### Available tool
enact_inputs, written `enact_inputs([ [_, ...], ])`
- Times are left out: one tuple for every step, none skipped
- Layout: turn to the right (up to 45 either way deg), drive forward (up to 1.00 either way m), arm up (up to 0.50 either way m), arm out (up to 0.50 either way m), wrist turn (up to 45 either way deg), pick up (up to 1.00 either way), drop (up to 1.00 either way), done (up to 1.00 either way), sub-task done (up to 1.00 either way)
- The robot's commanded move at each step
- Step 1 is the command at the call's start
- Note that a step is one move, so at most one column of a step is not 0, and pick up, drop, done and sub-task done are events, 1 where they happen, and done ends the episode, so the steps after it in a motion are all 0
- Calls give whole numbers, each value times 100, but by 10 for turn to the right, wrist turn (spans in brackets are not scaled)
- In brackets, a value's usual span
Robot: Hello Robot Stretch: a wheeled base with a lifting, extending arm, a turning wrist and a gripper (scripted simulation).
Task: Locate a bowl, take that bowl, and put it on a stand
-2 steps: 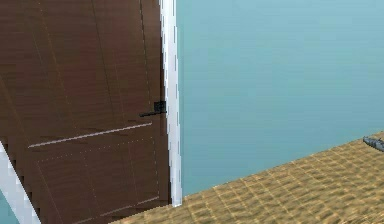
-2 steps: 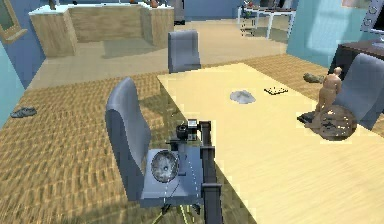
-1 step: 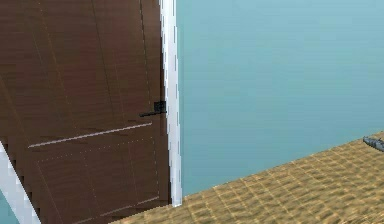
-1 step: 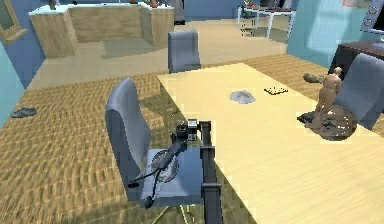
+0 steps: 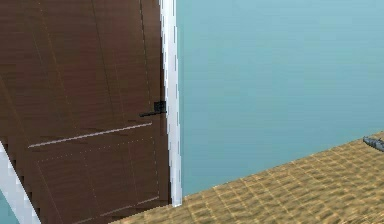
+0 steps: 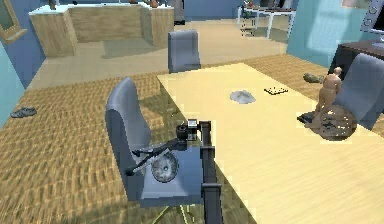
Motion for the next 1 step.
enact_inputs([
  [0,0,0,0,450,0,0,0,0],
])
